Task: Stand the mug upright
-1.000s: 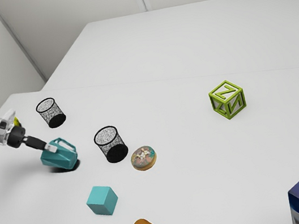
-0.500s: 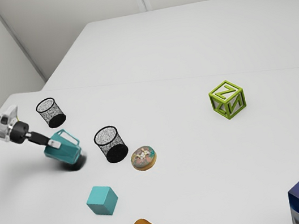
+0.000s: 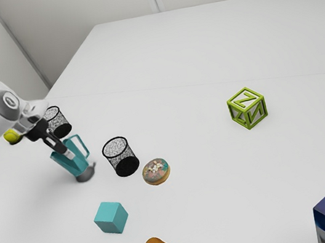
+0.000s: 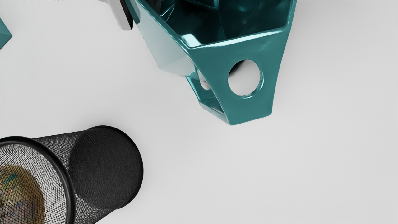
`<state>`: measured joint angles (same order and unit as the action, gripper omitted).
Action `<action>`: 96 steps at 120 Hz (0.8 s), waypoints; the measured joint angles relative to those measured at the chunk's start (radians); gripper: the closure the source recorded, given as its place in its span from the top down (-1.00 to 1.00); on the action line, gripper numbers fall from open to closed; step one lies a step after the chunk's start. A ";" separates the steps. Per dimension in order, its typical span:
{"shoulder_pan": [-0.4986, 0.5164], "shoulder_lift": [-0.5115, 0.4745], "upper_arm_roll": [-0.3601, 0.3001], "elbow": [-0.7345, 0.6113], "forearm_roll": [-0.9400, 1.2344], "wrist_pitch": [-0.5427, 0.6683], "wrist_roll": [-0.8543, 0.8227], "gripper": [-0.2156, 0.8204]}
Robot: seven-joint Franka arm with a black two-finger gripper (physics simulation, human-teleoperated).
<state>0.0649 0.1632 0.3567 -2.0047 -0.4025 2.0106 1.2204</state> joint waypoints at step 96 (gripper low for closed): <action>-0.283 -0.147 0.083 -0.253 0.429 0.344 -0.392 -0.93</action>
<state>-0.2186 0.0164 0.4396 -2.2578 0.0260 2.3548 0.8282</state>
